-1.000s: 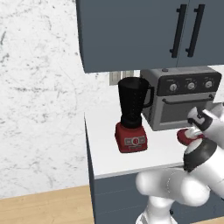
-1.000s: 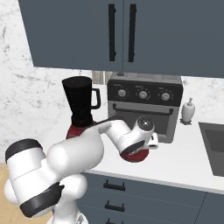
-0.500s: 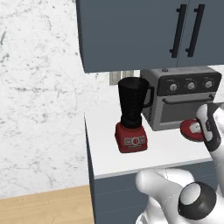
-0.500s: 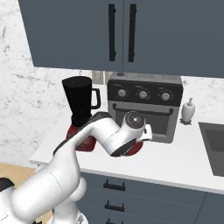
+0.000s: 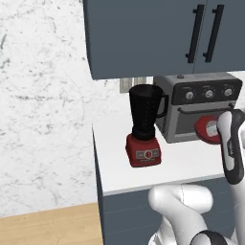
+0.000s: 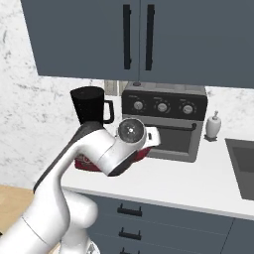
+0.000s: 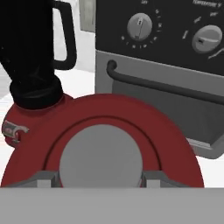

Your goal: Close the lid blender by securely placing the lid on top.

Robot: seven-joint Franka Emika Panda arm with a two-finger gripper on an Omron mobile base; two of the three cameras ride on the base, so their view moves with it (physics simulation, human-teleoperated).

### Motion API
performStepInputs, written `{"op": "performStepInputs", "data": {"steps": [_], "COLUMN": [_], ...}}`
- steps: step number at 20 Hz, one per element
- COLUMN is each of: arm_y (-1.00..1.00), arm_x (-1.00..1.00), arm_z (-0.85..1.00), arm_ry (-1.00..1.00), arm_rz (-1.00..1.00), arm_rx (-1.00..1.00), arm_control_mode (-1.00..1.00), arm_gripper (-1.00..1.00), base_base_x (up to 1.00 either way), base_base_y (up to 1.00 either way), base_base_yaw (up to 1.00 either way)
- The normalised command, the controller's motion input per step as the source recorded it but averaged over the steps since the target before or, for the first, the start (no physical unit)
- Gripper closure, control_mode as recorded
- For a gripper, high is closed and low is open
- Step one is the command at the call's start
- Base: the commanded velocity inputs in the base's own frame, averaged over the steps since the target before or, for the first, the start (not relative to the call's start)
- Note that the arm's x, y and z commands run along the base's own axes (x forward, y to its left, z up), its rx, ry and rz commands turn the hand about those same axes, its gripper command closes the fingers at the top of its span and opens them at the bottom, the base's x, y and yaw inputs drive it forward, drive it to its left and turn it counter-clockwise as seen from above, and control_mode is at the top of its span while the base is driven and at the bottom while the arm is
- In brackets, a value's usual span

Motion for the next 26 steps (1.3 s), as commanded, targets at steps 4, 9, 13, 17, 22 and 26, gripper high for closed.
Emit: {"op": "performStepInputs", "data": {"steps": [4, 9, 13, 17, 22, 26], "arm_y": [0.34, 0.34, 0.40, 0.41, 0.41, 0.43], "arm_x": [-0.10, -0.09, -0.09, -0.01, 0.00, 0.00], "arm_z": [0.99, 0.88, 0.75, 0.51, 0.24, 0.18], "arm_ry": [-0.04, 0.00, 0.00, 0.00, 0.00, 0.00], "arm_rz": [0.01, 0.01, 0.02, 0.00, 0.00, 0.00], "arm_rx": [0.00, 0.00, 0.00, 0.00, 0.02, 0.03], "arm_control_mode": [-1.00, -1.00, -1.00, -1.00, -1.00, -1.00], "arm_gripper": [1.00, 1.00, 1.00, 1.00, 1.00, 1.00], "base_base_x": [0.00, 0.00, 0.00, 0.00, 0.00, 0.00], "base_base_y": [0.00, 0.00, 0.00, 0.00, 0.00, 0.00], "base_base_yaw": [0.00, 0.00, 0.00, 0.00, 0.00, 0.00]}}
